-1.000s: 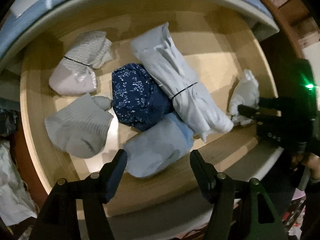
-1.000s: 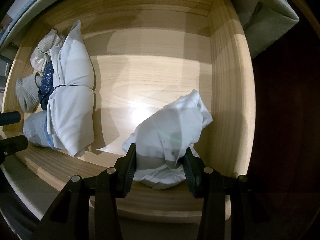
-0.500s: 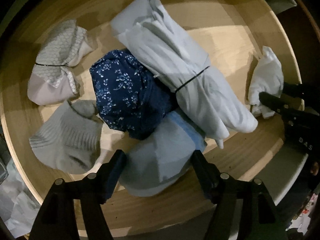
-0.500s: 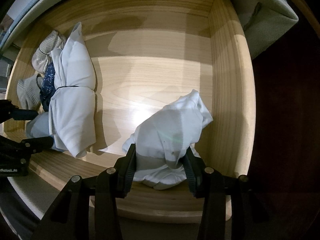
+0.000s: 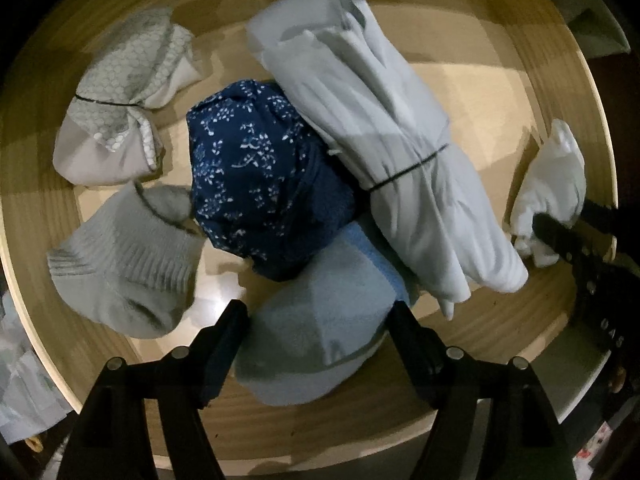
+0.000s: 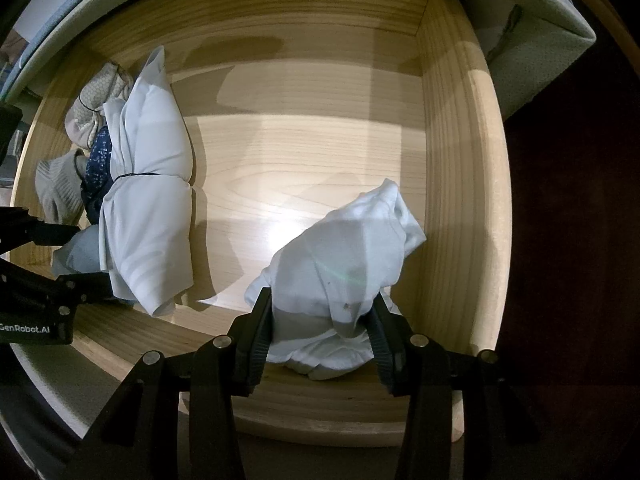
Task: Take underwear out of drawer
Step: 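Hold the white underwear with the right gripper while the left gripper grasps the pale blue sock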
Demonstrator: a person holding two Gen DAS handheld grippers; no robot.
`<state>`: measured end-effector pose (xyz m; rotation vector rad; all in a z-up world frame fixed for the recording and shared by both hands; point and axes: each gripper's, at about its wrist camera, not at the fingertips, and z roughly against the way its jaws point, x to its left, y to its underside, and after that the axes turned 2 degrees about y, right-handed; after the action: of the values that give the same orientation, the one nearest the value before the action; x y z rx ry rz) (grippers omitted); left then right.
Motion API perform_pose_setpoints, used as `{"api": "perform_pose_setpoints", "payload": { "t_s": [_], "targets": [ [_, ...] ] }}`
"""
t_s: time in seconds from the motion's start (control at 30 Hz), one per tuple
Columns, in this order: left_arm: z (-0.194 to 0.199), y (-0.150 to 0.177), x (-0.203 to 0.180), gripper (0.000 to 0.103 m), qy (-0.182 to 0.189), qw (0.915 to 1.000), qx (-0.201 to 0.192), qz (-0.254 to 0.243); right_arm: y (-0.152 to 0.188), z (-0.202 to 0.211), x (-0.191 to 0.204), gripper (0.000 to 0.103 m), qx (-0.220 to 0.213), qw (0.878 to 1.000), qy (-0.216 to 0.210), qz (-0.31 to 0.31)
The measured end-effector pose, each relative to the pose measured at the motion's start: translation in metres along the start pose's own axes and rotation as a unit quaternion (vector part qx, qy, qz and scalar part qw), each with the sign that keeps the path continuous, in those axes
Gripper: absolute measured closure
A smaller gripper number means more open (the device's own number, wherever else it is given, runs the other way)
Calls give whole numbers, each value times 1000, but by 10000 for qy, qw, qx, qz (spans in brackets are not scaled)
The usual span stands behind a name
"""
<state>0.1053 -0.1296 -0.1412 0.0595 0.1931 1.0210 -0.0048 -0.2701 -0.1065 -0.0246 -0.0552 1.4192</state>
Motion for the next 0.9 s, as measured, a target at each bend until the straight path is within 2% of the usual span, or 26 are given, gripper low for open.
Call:
{"api": "perform_pose_setpoints", "payload": {
  "t_s": [0.07,0.17,0.47,0.9],
  "targets": [
    [0,-2,2,30,79,9999,-27,142,0,0,0,60,-1,10000,-2,0],
    [1,-3,0,40,143,9998,-97,140,-1,0,0,60,0,10000,-1,-1],
    [16,20,4,56,223,9987,-449,87,-2,0,1,60,-3,10000,-4,2],
    [51,31,32,57,420,9954,-835,199,-6,-1,2,60,-13,10000,-25,-8]
  ]
}}
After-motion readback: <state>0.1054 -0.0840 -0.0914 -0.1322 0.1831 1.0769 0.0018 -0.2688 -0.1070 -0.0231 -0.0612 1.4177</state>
